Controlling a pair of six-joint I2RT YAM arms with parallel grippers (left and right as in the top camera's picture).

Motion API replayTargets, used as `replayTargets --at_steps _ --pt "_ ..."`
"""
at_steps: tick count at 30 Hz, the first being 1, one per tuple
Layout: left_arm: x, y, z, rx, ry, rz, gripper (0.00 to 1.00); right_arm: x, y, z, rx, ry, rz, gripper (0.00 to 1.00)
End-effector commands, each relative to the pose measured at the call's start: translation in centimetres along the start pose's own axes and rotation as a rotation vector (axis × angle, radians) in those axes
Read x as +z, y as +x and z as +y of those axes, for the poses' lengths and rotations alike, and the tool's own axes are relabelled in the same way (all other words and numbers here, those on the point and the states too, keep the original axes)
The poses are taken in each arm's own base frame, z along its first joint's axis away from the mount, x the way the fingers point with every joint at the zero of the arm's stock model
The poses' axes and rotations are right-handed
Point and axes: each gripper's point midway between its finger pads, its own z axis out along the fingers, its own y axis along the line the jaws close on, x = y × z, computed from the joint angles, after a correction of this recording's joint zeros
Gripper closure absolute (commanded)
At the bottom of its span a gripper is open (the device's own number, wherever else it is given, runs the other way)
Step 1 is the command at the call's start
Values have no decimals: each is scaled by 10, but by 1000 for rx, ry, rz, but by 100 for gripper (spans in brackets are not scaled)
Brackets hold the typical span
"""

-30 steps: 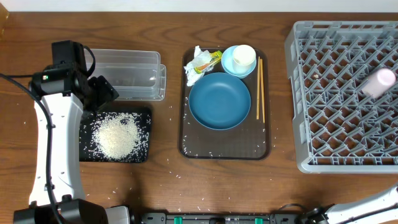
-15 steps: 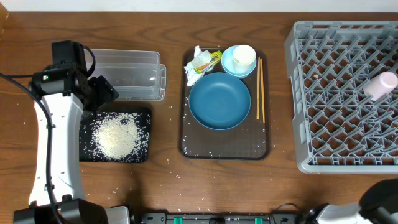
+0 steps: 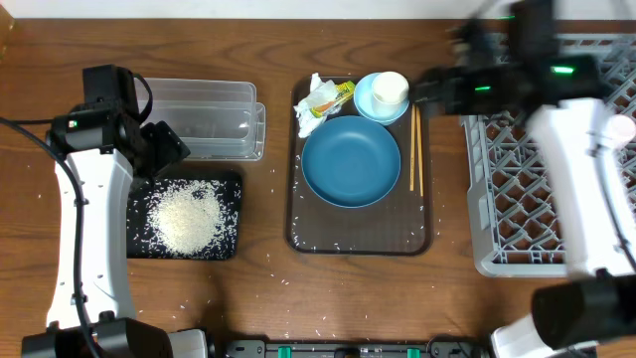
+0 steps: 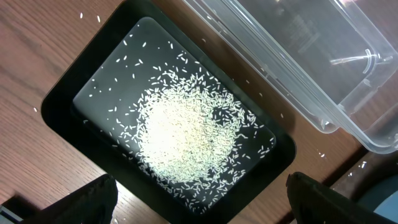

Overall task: Sort waste into correct bins and load items into the dishwasher rack
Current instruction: 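Move the right gripper back to the teal plate on the brown tray, then grasp the teal plate rim and lift it toward the rack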

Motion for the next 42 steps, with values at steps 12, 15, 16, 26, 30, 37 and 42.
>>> replayTargets --at_steps 12,15,16,26,30,37,42 --pt "-4 0 1 -8 5 -11 10 168 80 89 -273 104 269 23" --pt "-4 0 1 -8 5 -11 10 185 90 88 -297 198 268 31" --pt "-4 0 1 -8 5 -11 10 190 94 87 -307 229 266 36" --pt "-4 0 1 -8 5 -10 10 226 123 79 -320 441 264 56" --pt "-4 0 1 -8 5 -10 10 234 133 77 -288 453 277 65" --pt "-4 0 1 -8 5 -10 10 232 132 82 -275 429 277 85" --pt "-4 0 1 -8 5 -10 10 229 132 89 -254 376 291 99"
